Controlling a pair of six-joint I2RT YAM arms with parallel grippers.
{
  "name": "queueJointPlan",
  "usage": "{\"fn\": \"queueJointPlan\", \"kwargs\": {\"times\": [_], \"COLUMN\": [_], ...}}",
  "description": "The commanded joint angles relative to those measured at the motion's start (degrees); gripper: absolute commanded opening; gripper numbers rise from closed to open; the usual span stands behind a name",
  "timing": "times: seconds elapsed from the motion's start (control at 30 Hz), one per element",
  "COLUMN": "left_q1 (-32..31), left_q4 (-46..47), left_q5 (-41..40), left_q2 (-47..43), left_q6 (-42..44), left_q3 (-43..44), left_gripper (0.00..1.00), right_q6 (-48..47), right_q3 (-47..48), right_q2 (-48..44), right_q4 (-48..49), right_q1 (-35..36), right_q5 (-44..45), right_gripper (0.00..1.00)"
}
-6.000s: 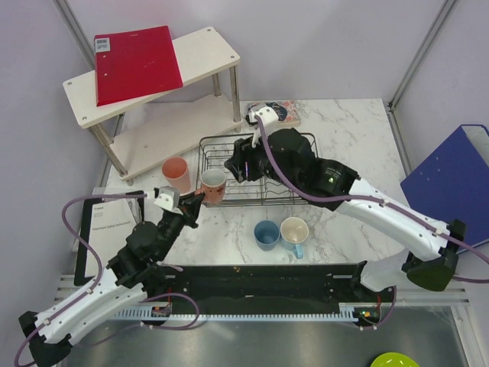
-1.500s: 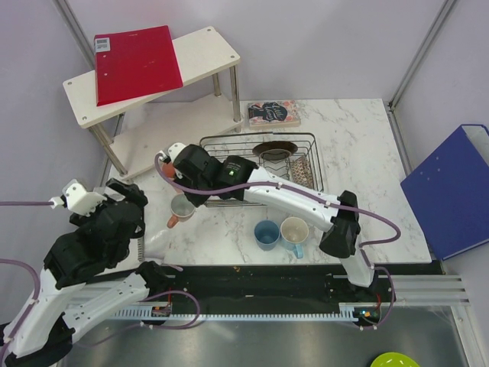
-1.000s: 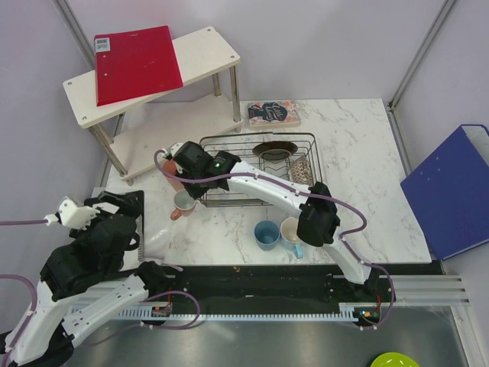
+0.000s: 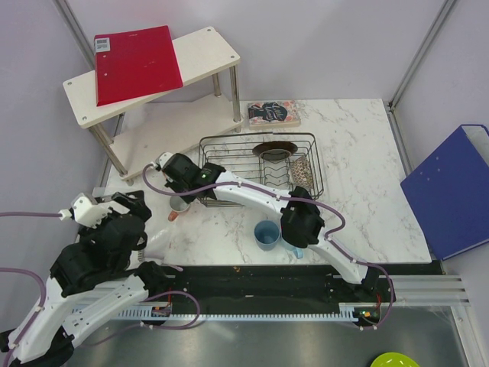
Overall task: Unload the mixed dishes from the dish rack
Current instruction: Place the cup at the center of the board.
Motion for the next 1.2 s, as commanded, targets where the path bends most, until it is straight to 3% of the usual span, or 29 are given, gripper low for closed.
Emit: {"fn": "queueJointPlan", "kwargs": {"times": [0.0,0.07,0.27,0.47,0.87,1.03,1.17], "left_q1": [0.2,0.2,0.2,0.2,0.2,0.2,0.3], "left_q4": [2.1,2.1,2.3,2.7,3.8,6.6,15.3], "left_q5": [0.2,0.4,0.8,0.8,0.4,1.9,6.7], "left_q2": [0.1,0.1,-0.5,-0.7,-0.2,1.3,2.0], "left_q6": [1.0,1.0,1.4,1.9,3.2,5.7,15.1], "left_q3": [-0.7,-0.9,-1.4,-1.2,-0.2,-0.2,-1.9], "left_gripper": [0.99,0.99,0.99,0.99,0.99,0.99,0.99], "right_q6": [-1.1,-1.1,-0.6,-0.5,-0.5,-3.0,-4.2], "right_q3": [2.6,2.6,2.9,2.8,-1.8,-7.9,-19.0], "right_q2": [1.4,1.6,1.0,-0.7,-14.4,-27.4,-40.1], "right_q4": [0.4,0.4,0.6,0.9,2.0,2.0,6.7], "right_q1": [-0.1,-0.1,-0.1,-0.1,-0.1,-0.3,-1.5], "right_q5": [2.0,1.5,1.1,1.3,3.4,11.2,22.1], "right_gripper": [0.08,0.11,0.39,0.56,0.67,0.69,0.7]}}
